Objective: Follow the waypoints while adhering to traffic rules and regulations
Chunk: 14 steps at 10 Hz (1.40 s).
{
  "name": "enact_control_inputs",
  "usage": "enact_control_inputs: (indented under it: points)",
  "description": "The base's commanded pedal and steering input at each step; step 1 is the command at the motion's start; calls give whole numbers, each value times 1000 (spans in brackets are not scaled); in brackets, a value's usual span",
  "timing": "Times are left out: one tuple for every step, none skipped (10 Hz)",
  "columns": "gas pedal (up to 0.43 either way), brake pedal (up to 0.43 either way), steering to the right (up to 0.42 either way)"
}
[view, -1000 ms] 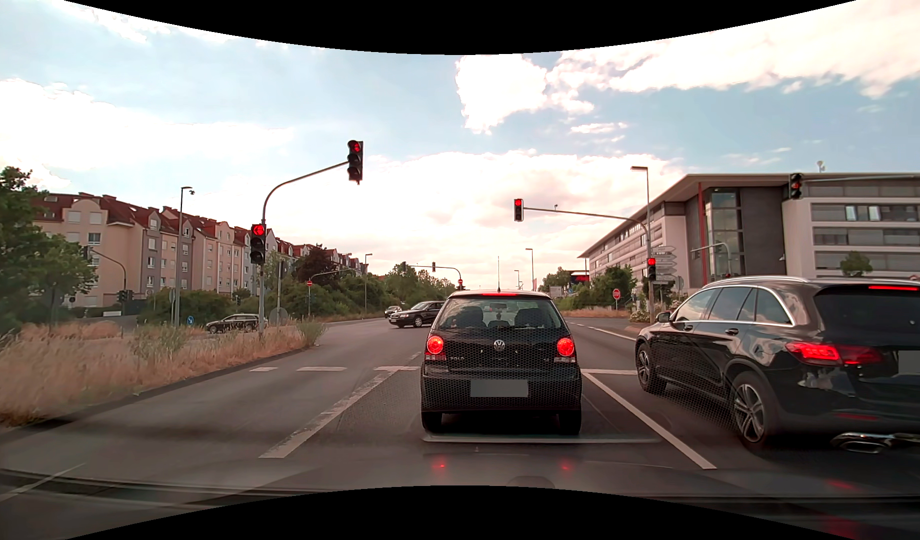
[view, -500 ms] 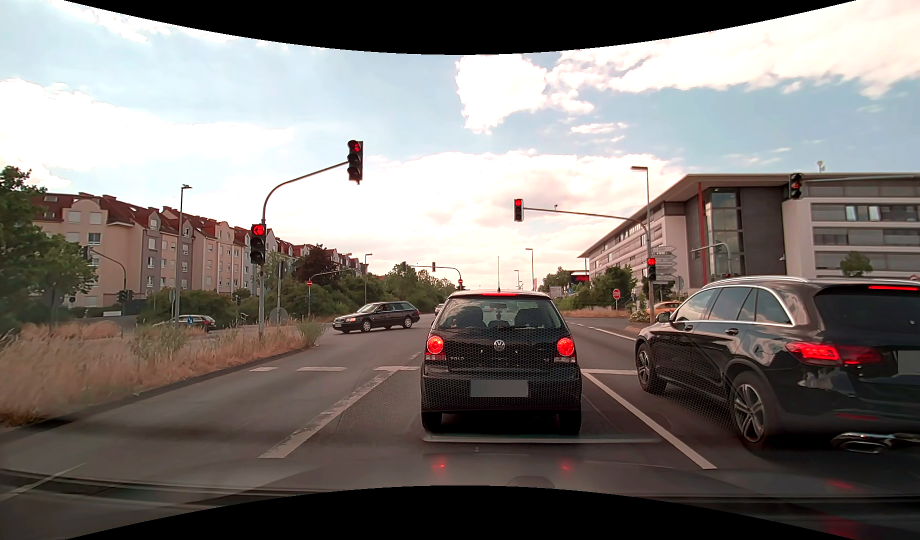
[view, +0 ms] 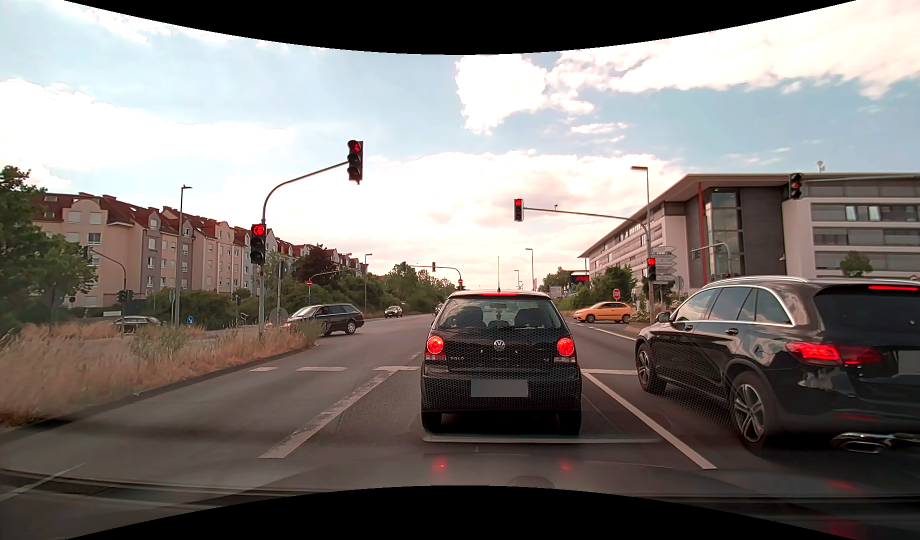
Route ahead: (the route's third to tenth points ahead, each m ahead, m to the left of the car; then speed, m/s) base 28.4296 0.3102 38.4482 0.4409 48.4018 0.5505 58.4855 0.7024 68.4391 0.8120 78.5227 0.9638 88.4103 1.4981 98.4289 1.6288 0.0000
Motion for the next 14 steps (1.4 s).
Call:
enact_control_inputs:
  points:
    - [0,360,-2]
    - [0,360,-3]
    - [0,360,-3]
    - [0,360,-3]
    - [0,360,-3]
    - [0,360,-2]
    - [0,360,-3]
    - [0,360,-2]
    - [0,360,-2]
    - [0,360,-3]
    - [0,360,-3]
    - [0,360,-2]
    - [0,360,-3]
    - [0,360,-3]
